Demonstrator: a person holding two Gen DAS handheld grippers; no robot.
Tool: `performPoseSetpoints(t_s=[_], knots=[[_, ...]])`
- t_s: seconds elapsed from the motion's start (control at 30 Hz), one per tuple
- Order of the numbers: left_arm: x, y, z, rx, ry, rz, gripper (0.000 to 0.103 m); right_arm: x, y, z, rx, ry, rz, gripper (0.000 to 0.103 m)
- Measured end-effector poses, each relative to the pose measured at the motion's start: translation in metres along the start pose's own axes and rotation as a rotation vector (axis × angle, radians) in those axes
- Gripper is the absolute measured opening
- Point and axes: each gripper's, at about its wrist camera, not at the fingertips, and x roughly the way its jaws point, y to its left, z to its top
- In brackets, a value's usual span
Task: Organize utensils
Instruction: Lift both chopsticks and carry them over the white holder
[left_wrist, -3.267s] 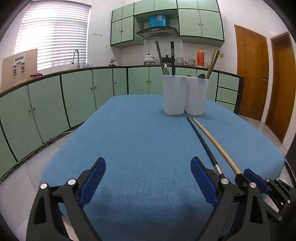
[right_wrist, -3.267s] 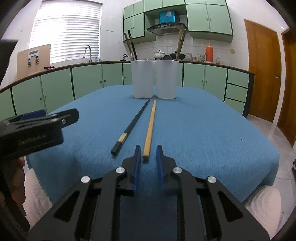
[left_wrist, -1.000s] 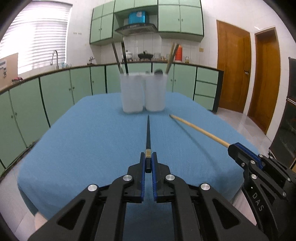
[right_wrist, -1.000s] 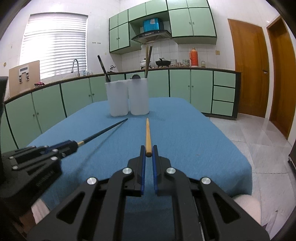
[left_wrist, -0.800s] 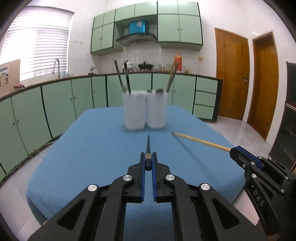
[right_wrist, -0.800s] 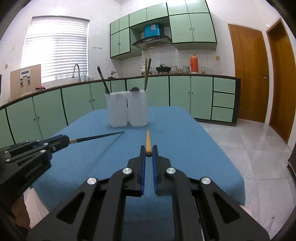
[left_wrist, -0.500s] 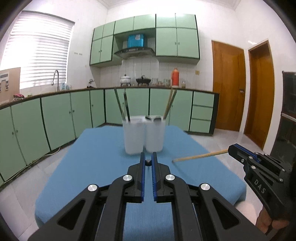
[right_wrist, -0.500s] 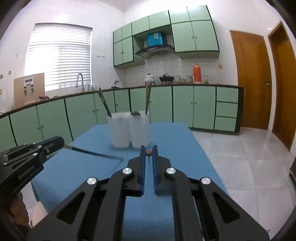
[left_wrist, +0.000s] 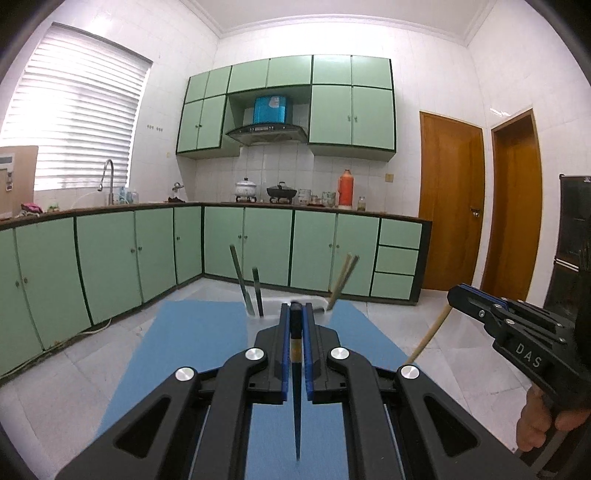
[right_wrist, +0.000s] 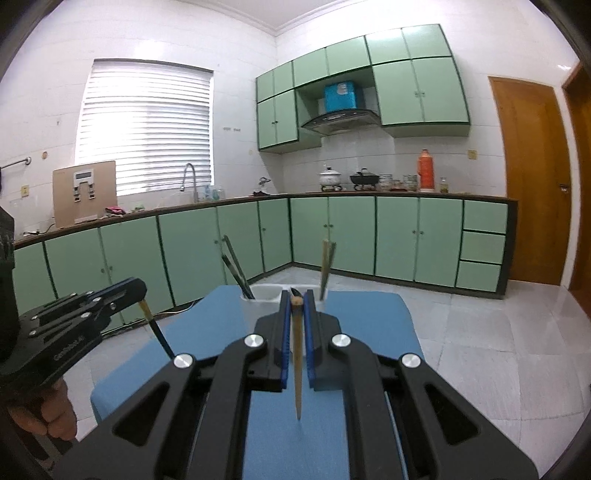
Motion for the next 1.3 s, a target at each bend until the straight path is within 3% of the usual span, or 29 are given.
performPoseSetpoints(t_s=[0.3, 0.57, 0.8, 1.0, 1.3], knots=[[0.015, 0.002, 0.036, 0.016, -0.05, -0.014, 0.006, 0.02, 0.001, 0.05, -0.024, -0.01, 0.067, 0.006], [0.034, -0.006, 0.09, 0.033, -0.179, -0.018, 0.006, 0.033, -0.001, 0.106, -0.067, -0.091, 0.058, 0.006], [0.068, -0.009, 0.125, 0.044, -0.262, 0.008, 0.006, 0.073, -0.012, 0.148, -0.082, -0.118, 0.028, 0.006], [0.111, -0.001, 0.13, 0.045, -0.257, 0.05, 0.006, 0.121, -0.024, 0.155, -0.077, -0.09, -0.004, 0.006], [0.172, 0.013, 0.116, 0.04, -0.186, 0.082, 0.006, 0.18, -0.037, 0.131, -0.039, -0.02, -0.02, 0.006]])
